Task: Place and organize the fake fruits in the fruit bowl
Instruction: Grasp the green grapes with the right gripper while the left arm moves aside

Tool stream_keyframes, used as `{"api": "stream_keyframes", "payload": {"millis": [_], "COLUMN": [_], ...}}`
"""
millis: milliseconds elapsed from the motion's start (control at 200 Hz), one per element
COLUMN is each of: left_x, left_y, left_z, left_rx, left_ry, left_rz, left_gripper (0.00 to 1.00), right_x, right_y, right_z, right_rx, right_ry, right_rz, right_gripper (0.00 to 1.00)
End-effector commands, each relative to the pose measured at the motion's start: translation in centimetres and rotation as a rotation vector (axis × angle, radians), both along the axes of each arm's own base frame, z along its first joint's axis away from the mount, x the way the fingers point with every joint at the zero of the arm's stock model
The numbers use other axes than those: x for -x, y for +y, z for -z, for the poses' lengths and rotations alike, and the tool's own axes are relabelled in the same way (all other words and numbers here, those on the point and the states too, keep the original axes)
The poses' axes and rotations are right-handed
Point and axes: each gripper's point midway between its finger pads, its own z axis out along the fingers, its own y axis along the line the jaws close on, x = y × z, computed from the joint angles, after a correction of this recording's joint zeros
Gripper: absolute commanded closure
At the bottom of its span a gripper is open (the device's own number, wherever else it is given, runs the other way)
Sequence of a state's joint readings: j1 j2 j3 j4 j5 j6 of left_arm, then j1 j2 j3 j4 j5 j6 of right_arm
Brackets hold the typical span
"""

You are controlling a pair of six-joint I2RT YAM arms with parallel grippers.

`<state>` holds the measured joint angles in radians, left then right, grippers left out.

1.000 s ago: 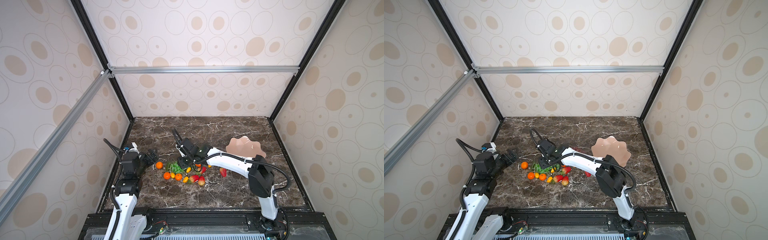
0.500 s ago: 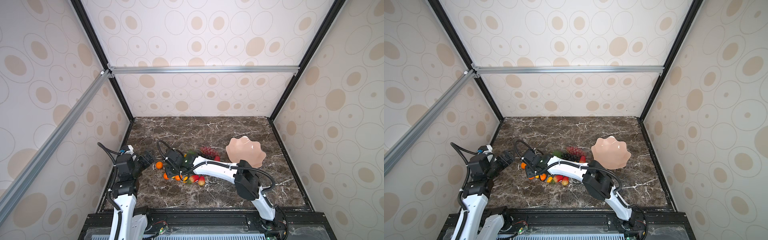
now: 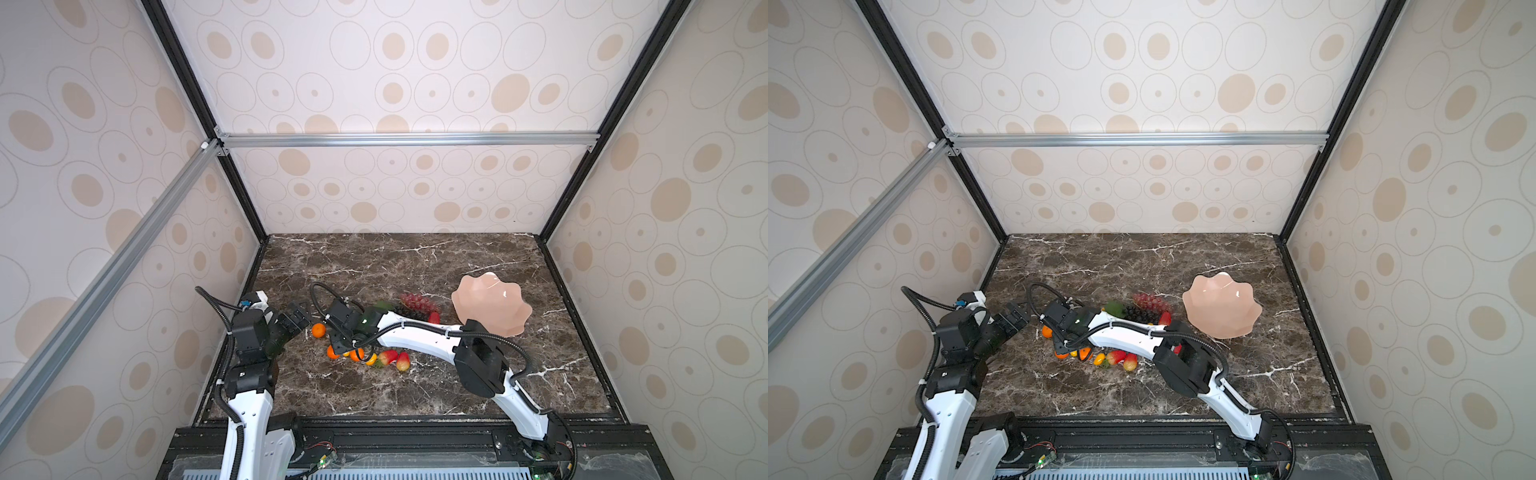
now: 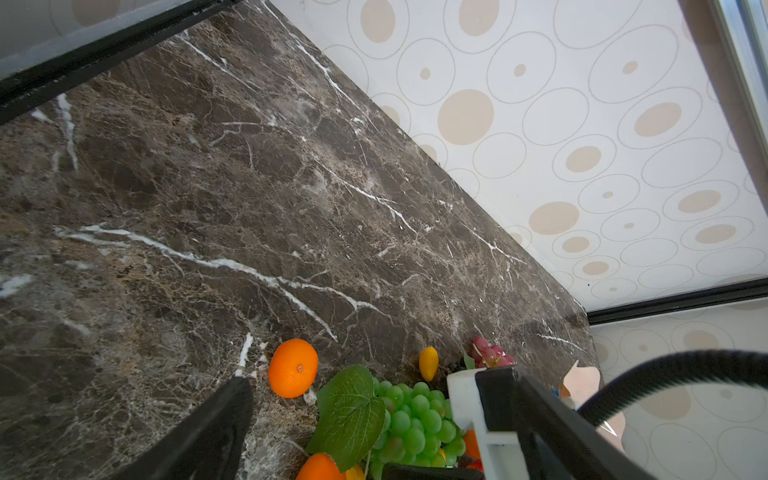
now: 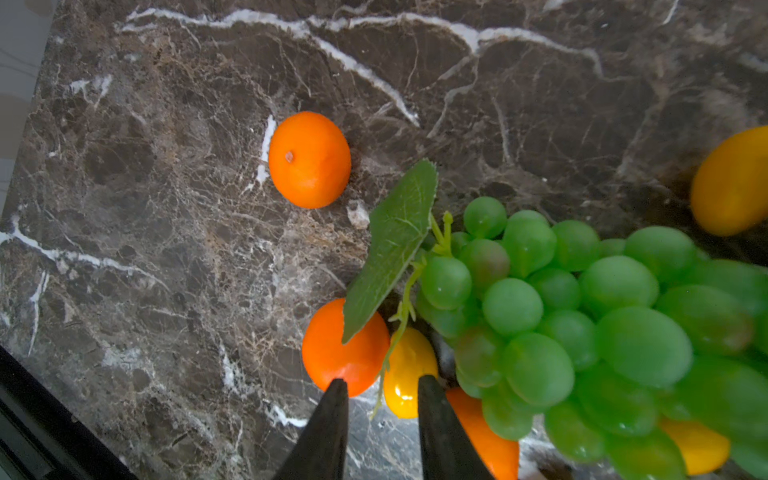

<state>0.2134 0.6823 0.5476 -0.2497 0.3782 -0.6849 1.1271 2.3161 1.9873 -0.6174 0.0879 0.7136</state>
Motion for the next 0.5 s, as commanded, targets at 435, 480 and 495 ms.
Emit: {"api": "stream_keyframes", "payload": {"millis": [435, 480, 495], "left_x": [0.2, 0.2, 0.2], "left_y": [-0.1, -0.2, -0.2], "left_z": [-0.5, -0.5, -0.5], "left_rx": [0.007, 0.009, 0.009], "left_ry": [-0.021, -0.021, -0.021], "left_rz": [0.006, 0.008, 0.008], "left_gripper": [0.02, 0.02, 0.02], "right_x": [-1.1, -1.1, -1.1], "right_y": [-0.1, -0.1, 0.0], "right_z": [1.7, 1.9, 1.9], "right_rx": [0.026, 0.027, 0.026], "right_ry": [0.046, 0.05, 0.051], "right_rz": [0.029, 0.028, 0.027], "right_gripper": [0.72, 0.72, 0.72]}}
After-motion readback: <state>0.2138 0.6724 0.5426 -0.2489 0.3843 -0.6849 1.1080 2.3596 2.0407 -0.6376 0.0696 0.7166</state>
